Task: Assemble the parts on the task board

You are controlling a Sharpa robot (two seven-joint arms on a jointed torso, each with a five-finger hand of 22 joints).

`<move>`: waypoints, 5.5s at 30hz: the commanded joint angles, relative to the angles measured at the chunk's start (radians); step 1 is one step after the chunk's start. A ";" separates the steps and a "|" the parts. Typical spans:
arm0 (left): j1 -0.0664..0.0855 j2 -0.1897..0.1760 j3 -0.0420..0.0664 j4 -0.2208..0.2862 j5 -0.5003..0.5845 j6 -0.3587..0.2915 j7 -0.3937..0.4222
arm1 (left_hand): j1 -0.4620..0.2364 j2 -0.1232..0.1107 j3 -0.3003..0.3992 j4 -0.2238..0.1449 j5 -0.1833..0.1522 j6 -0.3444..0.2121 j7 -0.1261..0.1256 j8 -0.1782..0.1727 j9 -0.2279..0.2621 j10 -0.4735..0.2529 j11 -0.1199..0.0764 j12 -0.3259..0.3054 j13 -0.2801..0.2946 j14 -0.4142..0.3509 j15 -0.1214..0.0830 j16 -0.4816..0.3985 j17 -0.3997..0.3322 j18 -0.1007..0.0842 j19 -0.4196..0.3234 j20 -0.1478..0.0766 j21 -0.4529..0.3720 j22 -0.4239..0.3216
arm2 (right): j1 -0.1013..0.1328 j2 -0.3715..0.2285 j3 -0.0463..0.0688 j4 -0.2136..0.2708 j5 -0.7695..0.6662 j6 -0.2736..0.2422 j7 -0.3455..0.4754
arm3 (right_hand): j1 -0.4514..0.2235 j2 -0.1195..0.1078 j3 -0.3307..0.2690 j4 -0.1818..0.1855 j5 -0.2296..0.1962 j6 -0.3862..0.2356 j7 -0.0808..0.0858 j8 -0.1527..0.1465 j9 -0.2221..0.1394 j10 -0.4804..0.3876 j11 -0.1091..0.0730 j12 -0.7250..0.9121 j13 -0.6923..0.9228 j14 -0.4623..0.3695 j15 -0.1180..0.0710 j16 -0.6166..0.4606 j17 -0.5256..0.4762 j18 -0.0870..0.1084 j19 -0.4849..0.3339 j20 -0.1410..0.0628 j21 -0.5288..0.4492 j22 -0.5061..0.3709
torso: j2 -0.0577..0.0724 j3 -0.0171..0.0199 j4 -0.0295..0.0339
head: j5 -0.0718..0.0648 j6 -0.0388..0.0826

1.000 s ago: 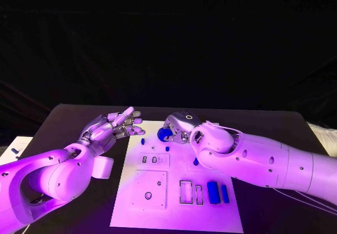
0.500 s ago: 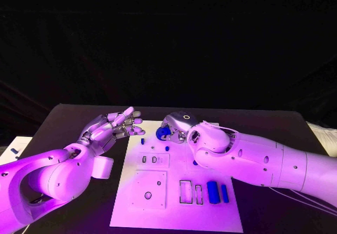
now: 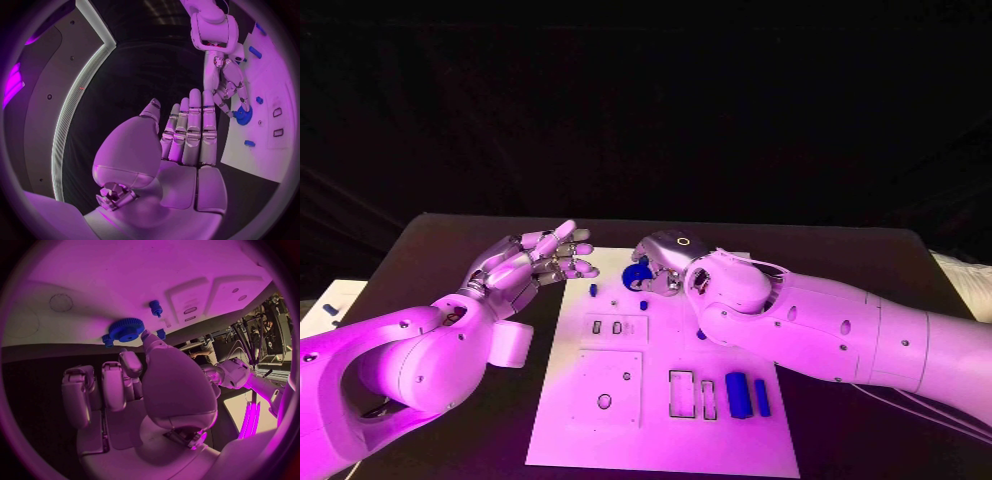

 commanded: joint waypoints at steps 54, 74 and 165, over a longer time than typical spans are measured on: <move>0.001 0.004 0.000 -0.010 -0.005 0.028 0.003 | 0.013 -0.003 -0.002 -0.010 -0.002 -0.004 0.006 -0.005 0.001 -0.012 0.000 -0.005 0.002 -0.008 0.004 -0.002 0.004 0.010 -0.007 0.002 -0.001 0.001 | 0.016 -0.392 0.026 0.156 0.423 -0.143 0.458 | 0.065 0.007 -0.003 -0.128 0.120 0.061 -0.006 0.002 0.004 0.029 -0.007 0.075 0.060 0.072 0.001 0.049 0.114 -0.007 0.106 0.001 0.016 0.263 | -0.006 0.0110 -0.0174 | -0.027 0.019; 0.000 0.023 0.000 -0.041 -0.006 0.036 0.001 | 0.014 -0.003 -0.002 -0.012 -0.002 -0.004 0.006 -0.006 0.001 -0.013 0.000 -0.005 0.002 -0.008 0.004 -0.002 0.005 0.010 -0.007 0.002 -0.001 0.001 | -0.037 -0.470 0.026 0.029 0.494 -0.070 0.516 | 0.060 -0.014 -0.022 -0.132 0.084 0.053 -0.005 0.002 0.003 0.039 -0.005 0.097 0.074 0.071 0.004 0.049 0.113 -0.006 0.105 0.004 0.015 0.261 | -0.011 0.0199 -0.0308 | -0.033 0.016; 0.000 0.043 -0.001 -0.094 -0.010 0.030 -0.015 | 0.016 -0.001 -0.003 -0.016 -0.002 -0.004 0.007 -0.007 0.001 -0.014 0.001 -0.005 0.002 -0.010 0.004 -0.002 0.009 0.010 -0.008 0.002 -0.001 0.001 | -0.039 -0.159 -0.011 0.166 0.297 -0.052 0.063 | 0.049 0.112 0.049 -0.169 -0.057 0.219 -0.061 0.047 0.065 0.079 -0.051 0.188 0.146 0.076 -0.035 0.071 0.138 -0.007 0.106 -0.033 0.016 0.263 | -0.031 -0.0014 -0.0091 | 0.000 -0.019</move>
